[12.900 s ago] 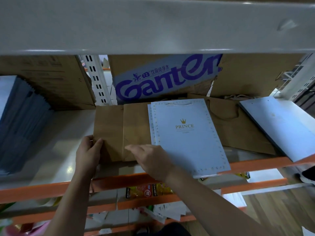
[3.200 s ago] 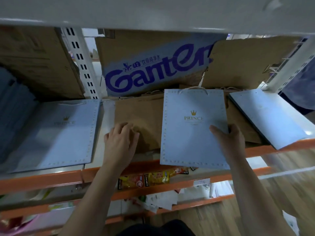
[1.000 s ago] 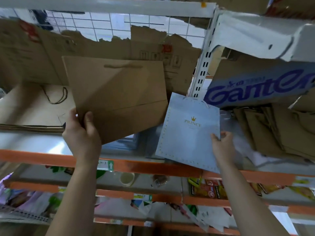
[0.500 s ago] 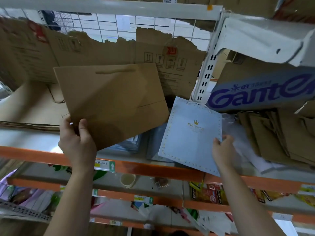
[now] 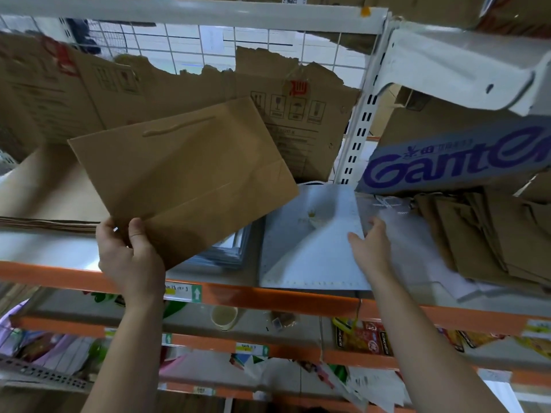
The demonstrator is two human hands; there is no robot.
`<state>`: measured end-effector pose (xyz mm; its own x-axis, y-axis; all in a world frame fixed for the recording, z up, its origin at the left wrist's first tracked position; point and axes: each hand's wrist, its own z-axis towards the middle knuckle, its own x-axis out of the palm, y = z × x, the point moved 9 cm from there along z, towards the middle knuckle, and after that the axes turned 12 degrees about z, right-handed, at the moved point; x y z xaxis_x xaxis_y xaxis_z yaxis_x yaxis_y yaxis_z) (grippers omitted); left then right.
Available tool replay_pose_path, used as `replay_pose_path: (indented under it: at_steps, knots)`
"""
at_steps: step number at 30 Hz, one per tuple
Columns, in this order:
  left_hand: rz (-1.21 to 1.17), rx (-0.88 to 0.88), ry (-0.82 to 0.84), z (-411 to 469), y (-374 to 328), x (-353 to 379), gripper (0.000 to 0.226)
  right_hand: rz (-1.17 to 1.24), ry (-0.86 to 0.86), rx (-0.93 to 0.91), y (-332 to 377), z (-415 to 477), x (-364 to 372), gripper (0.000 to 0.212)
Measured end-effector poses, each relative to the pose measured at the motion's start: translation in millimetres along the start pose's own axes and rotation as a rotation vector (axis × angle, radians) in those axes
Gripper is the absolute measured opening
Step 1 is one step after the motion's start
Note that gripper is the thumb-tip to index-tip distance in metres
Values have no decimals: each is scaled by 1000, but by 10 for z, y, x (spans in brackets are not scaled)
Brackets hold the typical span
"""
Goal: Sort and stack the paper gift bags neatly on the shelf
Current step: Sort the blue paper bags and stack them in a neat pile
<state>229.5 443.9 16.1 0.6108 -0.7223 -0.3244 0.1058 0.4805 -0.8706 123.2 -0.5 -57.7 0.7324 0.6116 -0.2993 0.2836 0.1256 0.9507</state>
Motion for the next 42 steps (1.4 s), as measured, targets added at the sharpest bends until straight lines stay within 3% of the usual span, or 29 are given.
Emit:
replay_pose_path:
  at_steps: [4,9,12,21,30,34,38,42]
  knots:
    - [14,3,-9,15,47,8,32,86,19,45,-84,69,73,69]
    - [1,0,-11,-12,26,17,32,-133,-35,-91,-70,66,84,42]
    - [-1,4,-10,-42,-1,11,31,-423,-3,-184,-56,2,104,30]
    - [-46,0,-12,-100,6,26,32,-498,393,-252,-111,-502,136,64]
    - [-46,-12,-36,-219,-3,4,34,-545,393,-250,-124,-558,114,74]
    - [-42,-19,-62,-265,-6,-70,34,-576,391,-374,-88,-563,130,62]
    - [-72,-14,-39,-211,-7,-155,33,-381,366,-479,83,-684,186,37]
    - [-66,55,-30,-27,-80,-250,30,-345,376,-609,309,-882,426,28]
